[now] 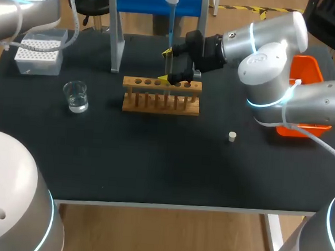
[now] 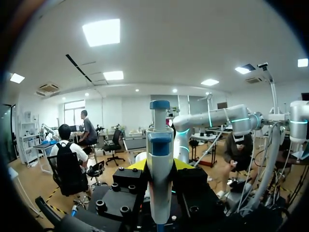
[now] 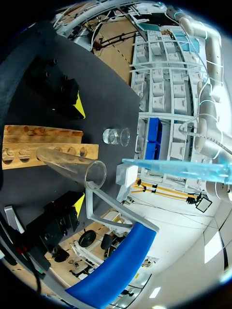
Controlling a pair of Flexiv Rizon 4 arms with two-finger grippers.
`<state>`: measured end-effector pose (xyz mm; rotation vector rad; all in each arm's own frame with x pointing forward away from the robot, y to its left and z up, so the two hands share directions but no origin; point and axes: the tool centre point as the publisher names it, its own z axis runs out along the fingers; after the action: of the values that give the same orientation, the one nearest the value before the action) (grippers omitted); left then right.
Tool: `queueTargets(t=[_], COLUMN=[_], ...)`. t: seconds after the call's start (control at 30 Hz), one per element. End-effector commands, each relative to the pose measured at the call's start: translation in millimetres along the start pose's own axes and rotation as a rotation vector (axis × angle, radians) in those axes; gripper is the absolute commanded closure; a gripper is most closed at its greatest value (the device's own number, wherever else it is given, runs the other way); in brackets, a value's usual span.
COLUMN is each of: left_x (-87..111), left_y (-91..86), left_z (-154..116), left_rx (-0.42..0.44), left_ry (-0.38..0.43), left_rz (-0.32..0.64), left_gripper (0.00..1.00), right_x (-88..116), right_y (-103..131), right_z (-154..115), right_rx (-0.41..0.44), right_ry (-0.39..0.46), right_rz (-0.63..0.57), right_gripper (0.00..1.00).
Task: Invert the test tube, pick up the pipette, mount the tip to pipette, aspirate from beaker and dispense into the tube, eject the tip, return the pipette, and cap with the stopper.
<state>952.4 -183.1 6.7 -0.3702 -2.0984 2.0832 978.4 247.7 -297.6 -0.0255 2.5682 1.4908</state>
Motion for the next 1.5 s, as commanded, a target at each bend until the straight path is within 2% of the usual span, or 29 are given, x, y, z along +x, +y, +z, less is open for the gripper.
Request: queueTargets(t=[0.03, 1.5], left_x=[-3.7, -12.8], left_y=[2.8, 22.0], left_z=[-1, -5], left_rx=[-0.005, -0.014], left_ry=[0.009, 0.037], left_rz=[-0.001, 0.022], left_gripper=[1.0, 1.0], right_x=[0, 0], right_y=[0, 0], right_z=[-1, -1], right_rx=[0.0, 0.0], right_ry=[0.003, 0.003], right_rz=[0.0, 0.0], right_gripper=[0.0, 0.0])
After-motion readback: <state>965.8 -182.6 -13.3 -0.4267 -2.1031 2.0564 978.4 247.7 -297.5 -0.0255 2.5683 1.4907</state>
